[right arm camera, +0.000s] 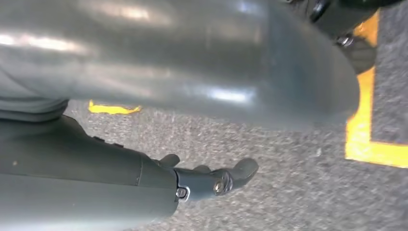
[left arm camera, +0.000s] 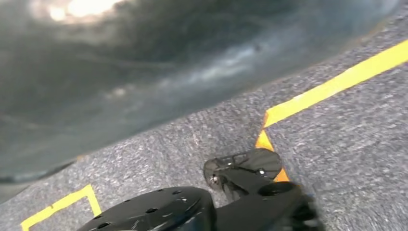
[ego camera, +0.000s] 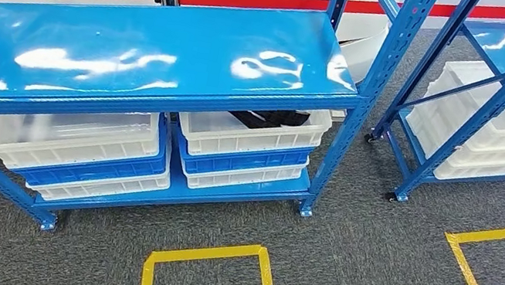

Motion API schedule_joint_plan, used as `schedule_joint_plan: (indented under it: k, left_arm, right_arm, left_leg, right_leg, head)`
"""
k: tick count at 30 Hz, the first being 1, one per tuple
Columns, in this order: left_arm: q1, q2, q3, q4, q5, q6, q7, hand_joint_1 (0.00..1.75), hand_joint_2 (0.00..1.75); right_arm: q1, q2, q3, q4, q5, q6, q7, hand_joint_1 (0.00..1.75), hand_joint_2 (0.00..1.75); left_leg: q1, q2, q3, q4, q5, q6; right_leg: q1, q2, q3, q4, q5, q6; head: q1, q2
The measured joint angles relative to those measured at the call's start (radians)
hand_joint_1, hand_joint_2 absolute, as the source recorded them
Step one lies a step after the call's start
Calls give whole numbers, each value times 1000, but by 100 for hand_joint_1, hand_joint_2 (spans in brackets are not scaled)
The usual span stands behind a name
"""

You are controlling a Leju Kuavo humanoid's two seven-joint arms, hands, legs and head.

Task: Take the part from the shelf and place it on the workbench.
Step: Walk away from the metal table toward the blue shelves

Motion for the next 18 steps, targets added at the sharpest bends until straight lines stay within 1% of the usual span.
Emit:
schedule_joint_plan:
  k: [1, 2, 3, 4, 5, 6, 7, 8, 13, 15, 16, 17, 18]
  left_arm:
    - [0, 0, 0, 0, 0, 0, 0, 0, 0]
    - [1, 0, 1, 0, 0, 0, 0, 0, 0]
    - [2, 0, 1, 0, 0, 0, 0, 0, 0]
    - [2, 1, 1, 0, 0, 0, 0, 0, 0]
    - [3, 2, 1, 0, 0, 0, 0, 0, 0]
    - [3, 2, 1, 0, 0, 0, 0, 0, 0]
    - [4, 3, 1, 0, 0, 0, 0, 0, 0]
    - [4, 3, 1, 0, 0, 0, 0, 0, 0]
    - [5, 3, 1, 0, 0, 0, 0, 0, 0]
    - [3, 3, 1, 1, 0, 0, 0, 0, 0]
    - [2, 3, 1, 1, 0, 0, 0, 0, 0]
    - [1, 4, 2, 1, 0, 0, 0, 0, 0]
    - [1, 4, 2, 1, 1, 1, 0, 0, 0]
  right_arm:
    - [0, 0, 0, 0, 0, 0, 0, 0, 0]
    - [1, 0, 0, 0, 1, 0, 0, 0, 0]
    - [1, 0, 0, 0, 2, 0, 0, 0, 0]
    - [2, 0, 0, 0, 3, 0, 0, 0, 0]
    - [3, 1, 0, 0, 4, 0, 0, 0, 0]
    - [4, 1, 0, 0, 4, 0, 0, 0, 0]
    - [4, 2, 0, 0, 5, 0, 0, 0, 0]
    - [4, 2, 0, 0, 5, 0, 0, 0, 0]
    - [4, 2, 0, 0, 5, 0, 0, 0, 0]
    - [2, 2, 0, 0, 6, 0, 0, 0, 0]
    - [0, 1, 0, 0, 8, 0, 0, 0, 0]
    - [-2, 1, 0, 0, 11, 0, 0, 0, 0]
    - [-1, 1, 0, 0, 13, 0, 1, 0, 0]
  left_leg:
    - [1, 0, -37, 55, -14, -2]
    - [3, 0, -62, 80, -7, -4]
    - [5, 0, -67, 66, 21, -4]
    - [7, 1, -53, 15, 67, -4]
    - [9, 1, -28, -54, 114, -4]
    - [11, 1, -5, -114, 151, -4]
    - [12, 1, 11, -154, 173, -3]
    - [12, 1, 18, -170, 180, -3]
    - [12, 0, 20, -168, 175, -3]
    - [7, -1, 27, -173, 165, 3]
    - [5, -3, 34, -180, 160, 13]
    - [4, -4, 44, -188, 152, 27]
    - [5, -5, 54, -193, 144, 38]
  right_leg:
    - [1, 0, 7, 0, -6, -2]
    - [1, 1, 15, 0, -12, -2]
    - [0, 3, 25, 0, -20, 0]
    - [-1, 5, 37, 0, -28, 4]
    - [-1, 7, 47, 0, -37, 8]
    - [-2, 7, 54, 0, -45, 12]
    - [-2, 7, 57, 0, -50, 15]
    - [-1, 7, 57, 0, -52, 17]
    - [-1, 8, 58, 0, -53, 18]
    - [4, 9, 60, -2, -58, 25]
    - [6, 8, 61, 2, -64, 32]
    - [8, 7, 10, 82, -89, 38]
    - [8, 6, -43, 156, -105, 43]
  head:
    - [0, 0]
    - [0, 0]
    - [0, 0]
    - [0, 0]
    - [0, 0]
    - [-1, 0]
    - [-1, 0]
    - [-1, 0]
    - [-1, 0]
    - [-1, 0]
    - [-1, 0]
    - [2, 0]
    - [4, 0]
